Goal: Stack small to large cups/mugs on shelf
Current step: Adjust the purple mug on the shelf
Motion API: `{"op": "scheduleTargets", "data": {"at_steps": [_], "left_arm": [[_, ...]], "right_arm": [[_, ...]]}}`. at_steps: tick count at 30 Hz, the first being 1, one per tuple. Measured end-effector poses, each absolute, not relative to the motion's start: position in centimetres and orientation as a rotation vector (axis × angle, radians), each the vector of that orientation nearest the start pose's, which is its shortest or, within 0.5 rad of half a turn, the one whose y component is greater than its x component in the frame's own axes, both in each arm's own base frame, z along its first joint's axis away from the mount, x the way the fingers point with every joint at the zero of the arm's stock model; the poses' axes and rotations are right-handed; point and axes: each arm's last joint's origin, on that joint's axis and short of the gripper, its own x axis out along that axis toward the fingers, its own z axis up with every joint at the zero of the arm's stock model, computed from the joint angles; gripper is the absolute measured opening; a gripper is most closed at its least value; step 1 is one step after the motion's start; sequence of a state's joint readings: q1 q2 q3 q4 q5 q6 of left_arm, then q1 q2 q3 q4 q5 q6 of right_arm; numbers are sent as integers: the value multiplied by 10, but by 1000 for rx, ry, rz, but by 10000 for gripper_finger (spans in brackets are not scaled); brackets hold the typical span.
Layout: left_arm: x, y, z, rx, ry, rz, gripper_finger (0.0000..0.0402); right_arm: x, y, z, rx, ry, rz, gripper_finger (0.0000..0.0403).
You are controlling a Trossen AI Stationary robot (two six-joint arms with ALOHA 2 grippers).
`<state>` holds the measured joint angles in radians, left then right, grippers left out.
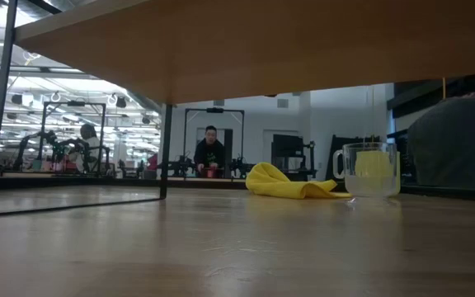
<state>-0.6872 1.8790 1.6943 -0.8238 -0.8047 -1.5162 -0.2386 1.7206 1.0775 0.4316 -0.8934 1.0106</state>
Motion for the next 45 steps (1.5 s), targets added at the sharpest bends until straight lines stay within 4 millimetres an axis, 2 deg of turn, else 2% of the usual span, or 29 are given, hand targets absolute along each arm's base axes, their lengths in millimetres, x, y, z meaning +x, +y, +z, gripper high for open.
{"op": "scheduleTargets", "data": {"at_steps": [14,20,28,34,37,42,45], "left_arm": [[324,-228,292,-761,501,630,0],[322,-231,292,-767,515,612,0],[308,-255,320,-728,412,537,0],[298,-264,325,-714,378,521,0],[296,-267,325,-708,382,514,0],[295,-267,324,-698,387,515,0],[295,-267,324,-691,390,518,0]], "right_arm": [[370,-67,247,1095,502,503,5],[370,-67,247,1099,503,502,5],[369,-67,260,1041,412,530,5],[347,-64,301,962,334,607,5],[328,-51,324,911,333,627,5],[289,-26,341,880,433,452,5],[267,-10,344,877,511,329,5]]}}
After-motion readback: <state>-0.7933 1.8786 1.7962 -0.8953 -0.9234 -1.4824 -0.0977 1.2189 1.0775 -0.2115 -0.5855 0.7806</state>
